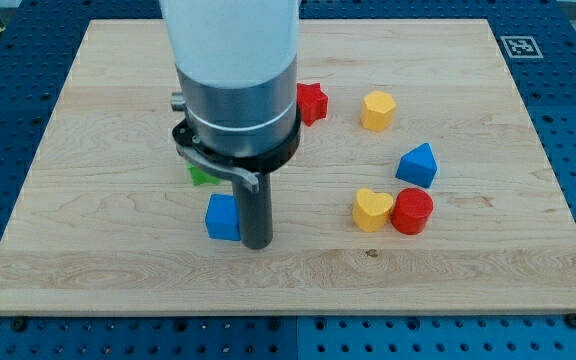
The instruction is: Move the blue cube closer to green star
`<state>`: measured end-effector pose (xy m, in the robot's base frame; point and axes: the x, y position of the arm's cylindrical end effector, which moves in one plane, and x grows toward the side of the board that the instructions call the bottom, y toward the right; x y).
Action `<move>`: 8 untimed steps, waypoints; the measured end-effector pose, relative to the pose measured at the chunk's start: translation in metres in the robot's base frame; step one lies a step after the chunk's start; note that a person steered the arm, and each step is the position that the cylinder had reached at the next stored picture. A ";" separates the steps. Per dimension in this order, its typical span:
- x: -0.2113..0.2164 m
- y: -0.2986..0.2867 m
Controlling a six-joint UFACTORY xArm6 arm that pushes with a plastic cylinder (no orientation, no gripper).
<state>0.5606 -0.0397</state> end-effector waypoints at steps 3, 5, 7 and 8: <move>0.006 -0.041; -0.012 -0.047; -0.068 -0.050; -0.079 -0.020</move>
